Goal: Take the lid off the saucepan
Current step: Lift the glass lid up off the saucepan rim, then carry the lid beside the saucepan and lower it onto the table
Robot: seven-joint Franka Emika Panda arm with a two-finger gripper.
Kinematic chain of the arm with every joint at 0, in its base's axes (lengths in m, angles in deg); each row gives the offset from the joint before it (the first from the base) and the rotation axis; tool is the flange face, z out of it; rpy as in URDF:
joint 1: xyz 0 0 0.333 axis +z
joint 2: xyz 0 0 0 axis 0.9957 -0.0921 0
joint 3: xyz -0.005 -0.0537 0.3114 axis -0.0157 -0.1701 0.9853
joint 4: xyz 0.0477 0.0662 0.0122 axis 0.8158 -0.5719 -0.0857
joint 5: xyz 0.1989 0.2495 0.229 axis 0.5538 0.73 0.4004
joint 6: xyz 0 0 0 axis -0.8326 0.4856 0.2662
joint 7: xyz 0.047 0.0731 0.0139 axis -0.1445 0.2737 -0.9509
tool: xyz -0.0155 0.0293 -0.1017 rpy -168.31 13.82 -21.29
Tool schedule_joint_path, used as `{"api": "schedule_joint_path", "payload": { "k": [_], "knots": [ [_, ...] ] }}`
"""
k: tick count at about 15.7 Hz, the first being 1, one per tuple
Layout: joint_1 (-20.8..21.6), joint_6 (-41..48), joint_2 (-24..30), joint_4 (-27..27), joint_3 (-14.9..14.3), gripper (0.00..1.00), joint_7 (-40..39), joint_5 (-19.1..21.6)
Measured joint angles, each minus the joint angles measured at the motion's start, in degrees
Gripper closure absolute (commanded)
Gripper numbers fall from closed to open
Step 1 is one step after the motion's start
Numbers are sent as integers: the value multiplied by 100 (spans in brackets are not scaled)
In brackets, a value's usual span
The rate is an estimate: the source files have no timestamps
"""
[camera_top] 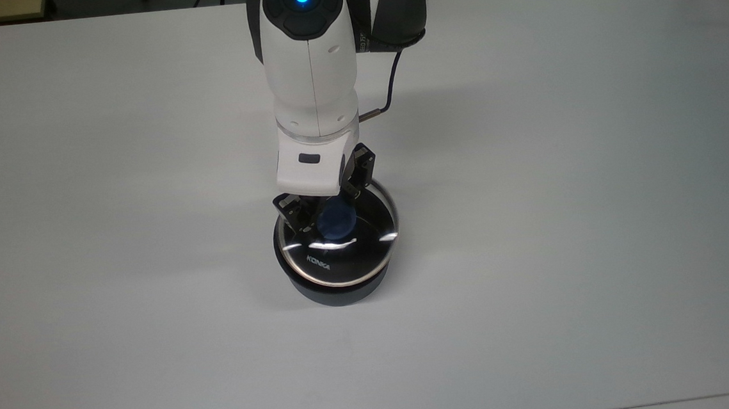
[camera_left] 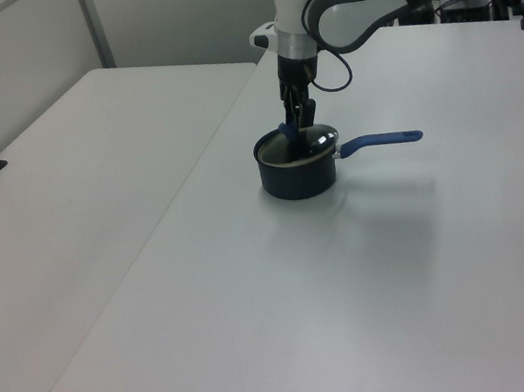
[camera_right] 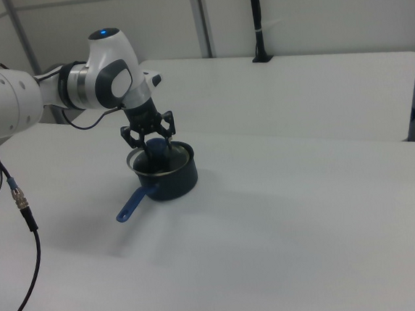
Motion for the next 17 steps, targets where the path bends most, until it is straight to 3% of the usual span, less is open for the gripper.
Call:
{"api": "schedule_joint_path", "payload": {
  "k": [7, 17],
  "knots": [
    [0, 1, 44, 16, -3, 40, 110, 0],
    [-87, 282, 489, 44, -52, 40, 1000, 0]
  ]
}}
